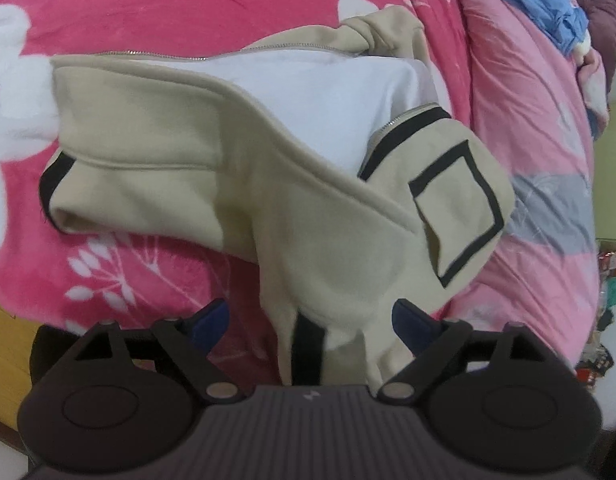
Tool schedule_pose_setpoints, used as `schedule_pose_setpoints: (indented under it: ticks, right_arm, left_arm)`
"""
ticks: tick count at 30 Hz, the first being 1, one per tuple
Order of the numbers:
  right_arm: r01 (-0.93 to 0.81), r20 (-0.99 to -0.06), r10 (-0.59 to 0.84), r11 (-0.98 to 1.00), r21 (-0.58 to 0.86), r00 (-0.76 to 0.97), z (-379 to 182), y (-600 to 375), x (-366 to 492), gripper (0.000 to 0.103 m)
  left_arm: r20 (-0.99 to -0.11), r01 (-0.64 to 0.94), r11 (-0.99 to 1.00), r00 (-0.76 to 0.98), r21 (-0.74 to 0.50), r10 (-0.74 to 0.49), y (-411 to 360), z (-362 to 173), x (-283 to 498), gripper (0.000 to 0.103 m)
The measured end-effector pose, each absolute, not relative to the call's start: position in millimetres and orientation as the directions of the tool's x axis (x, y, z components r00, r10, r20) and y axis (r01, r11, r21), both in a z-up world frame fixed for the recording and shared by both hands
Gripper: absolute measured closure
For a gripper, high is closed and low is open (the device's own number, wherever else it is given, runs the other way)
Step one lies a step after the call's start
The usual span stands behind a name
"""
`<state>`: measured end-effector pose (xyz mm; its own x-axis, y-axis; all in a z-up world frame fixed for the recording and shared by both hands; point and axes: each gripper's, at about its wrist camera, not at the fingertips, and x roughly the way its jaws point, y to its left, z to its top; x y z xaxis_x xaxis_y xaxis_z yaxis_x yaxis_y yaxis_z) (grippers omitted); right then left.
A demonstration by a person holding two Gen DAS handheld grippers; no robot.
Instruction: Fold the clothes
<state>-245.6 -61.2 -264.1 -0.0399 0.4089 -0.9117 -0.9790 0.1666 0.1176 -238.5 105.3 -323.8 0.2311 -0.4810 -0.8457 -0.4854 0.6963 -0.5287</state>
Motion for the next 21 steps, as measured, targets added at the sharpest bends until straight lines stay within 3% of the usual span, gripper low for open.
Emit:
schedule_pose_setpoints:
  ticks: [2,4,7,9,12,16,21]
  right_arm:
    - [-0.976,-0.907,0.420,0.184,0.116,-0.029,-258,-65,-247,0.096]
    - [-0.972,-0.906,0.423,0.203,0.118,-0.022,-255,-68,-248,0.096]
    - [-0.966,-0.913,0.404,0.214,0.145,-0.048,-253,-70,-243,0.093]
    - [-0.965,-0.920,0.382,0.199,0.174,-0.087,-245,-74,-232,0.091]
    - [-0.945,-0.918,0.360,0.209,0.252,-0.165,-224,-82,-196,0.077]
    - [-0.847,-0.880,0.421,0.364,0.387,-0.221,-211,-65,-132,0.067]
    - [-0.745,-0.841,0.452,0.441,0.501,-0.298,-242,32,-96,0.046]
  left_arm:
    - [-0.856,-0.497,0.701,0.227,-0.512,-0.465,105,-327,-237,0.027]
    - [-0.850,-0.510,0.685,0.231,-0.520,-0.473,108,-329,-242,0.059]
    - [-0.855,-0.537,0.671,0.236,-0.511,-0.463,113,-328,-257,0.078]
    - [-0.864,-0.563,0.661,0.240,-0.496,-0.444,119,-328,-269,0.081]
    - [-0.861,-0.606,0.620,0.261,-0.499,-0.437,127,-328,-291,0.082]
    - [-0.853,-0.638,0.576,0.295,-0.512,-0.431,127,-325,-322,0.083]
    - [-0.842,-0.701,0.487,0.323,-0.520,-0.433,120,-326,-355,0.083]
